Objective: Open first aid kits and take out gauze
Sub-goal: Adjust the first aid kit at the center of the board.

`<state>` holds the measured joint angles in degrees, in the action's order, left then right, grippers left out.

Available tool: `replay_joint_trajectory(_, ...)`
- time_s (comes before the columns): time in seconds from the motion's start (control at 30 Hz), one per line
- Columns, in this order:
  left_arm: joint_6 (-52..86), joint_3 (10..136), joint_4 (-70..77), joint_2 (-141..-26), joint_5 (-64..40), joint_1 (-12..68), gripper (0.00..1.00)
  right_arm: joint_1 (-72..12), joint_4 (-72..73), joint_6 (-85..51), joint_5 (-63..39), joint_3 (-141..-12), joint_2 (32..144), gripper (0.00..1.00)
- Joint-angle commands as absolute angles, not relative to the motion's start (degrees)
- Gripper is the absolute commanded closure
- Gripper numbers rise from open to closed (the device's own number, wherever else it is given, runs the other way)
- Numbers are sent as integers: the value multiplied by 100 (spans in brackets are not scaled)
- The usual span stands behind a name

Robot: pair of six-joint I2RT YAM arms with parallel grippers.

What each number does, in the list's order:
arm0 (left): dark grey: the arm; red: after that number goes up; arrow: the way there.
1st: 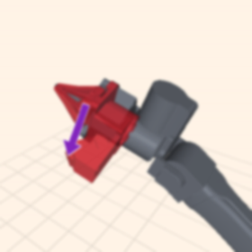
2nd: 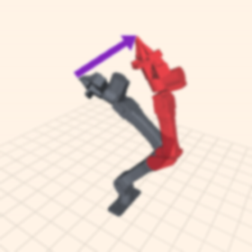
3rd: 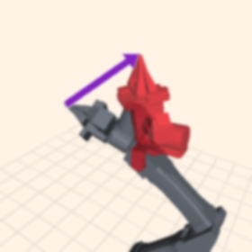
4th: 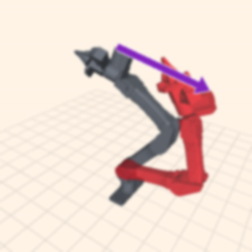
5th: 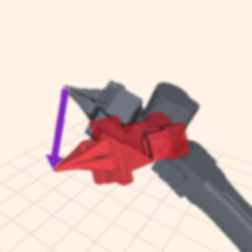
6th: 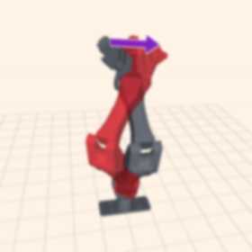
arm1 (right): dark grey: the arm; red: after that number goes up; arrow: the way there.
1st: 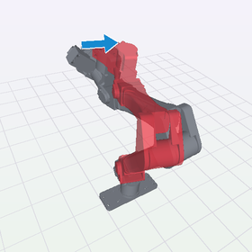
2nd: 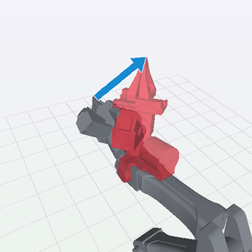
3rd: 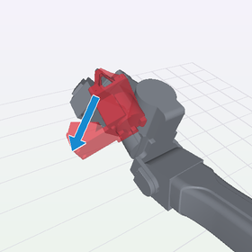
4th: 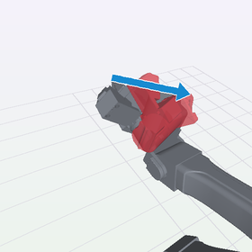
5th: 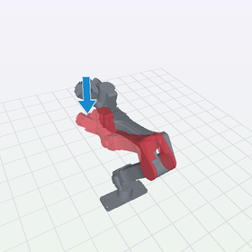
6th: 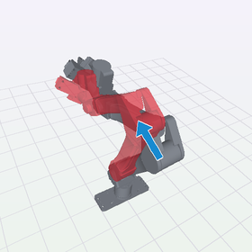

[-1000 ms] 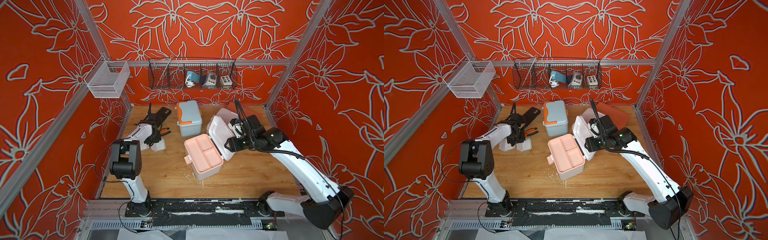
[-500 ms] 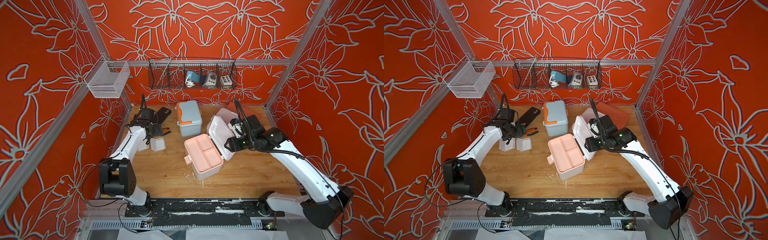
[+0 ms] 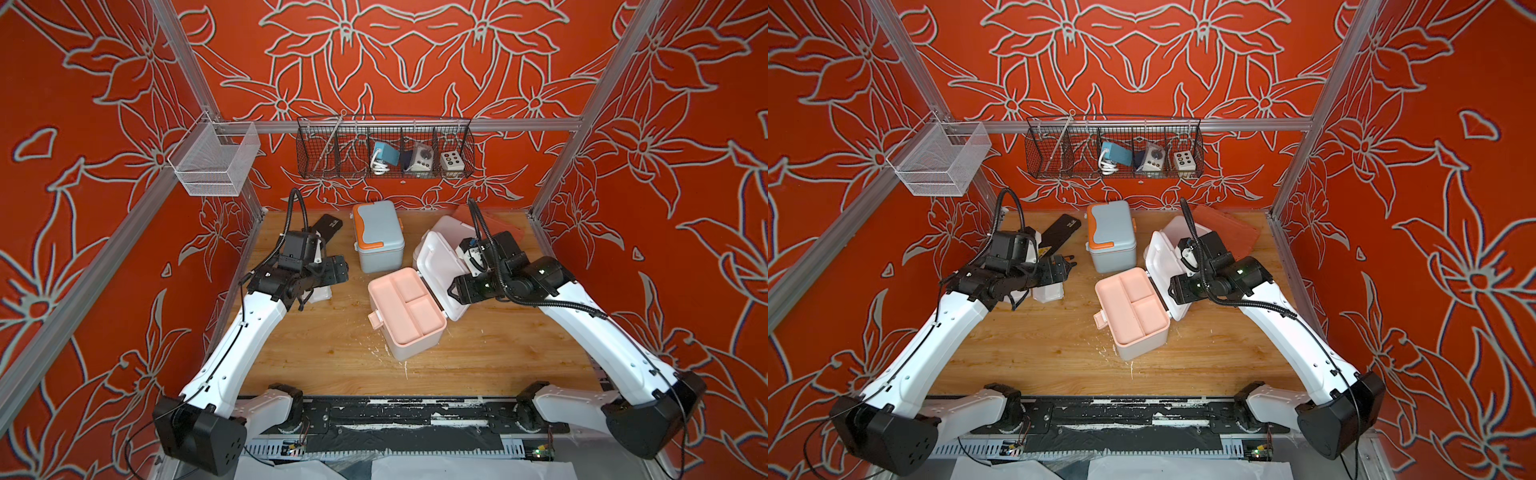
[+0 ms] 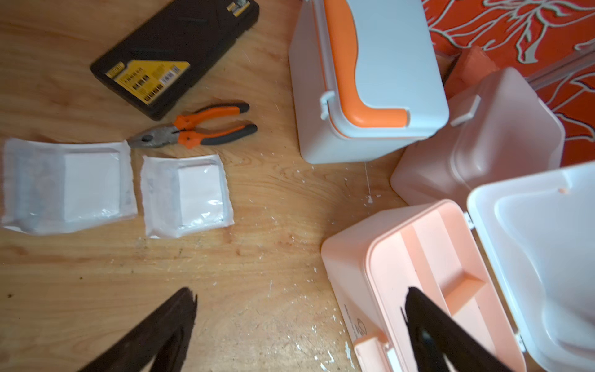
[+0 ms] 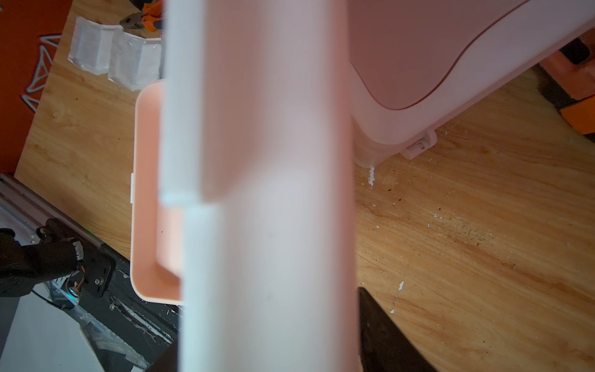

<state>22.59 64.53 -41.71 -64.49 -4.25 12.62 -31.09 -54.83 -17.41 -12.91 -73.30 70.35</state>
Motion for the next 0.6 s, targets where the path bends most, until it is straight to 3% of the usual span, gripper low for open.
replay_joint_trajectory(0.0, 2556, 6063, -4023, -6154, -1030, 1377, 3, -3086, -5422, -1819, -1365, -7172, 7015, 35)
replay_joint_trajectory(0.57, 3324, 4852, -2374, -6161, -2323, 1679, 3, -3093, -5053, -2008, -1837, -6926, 6989, 33)
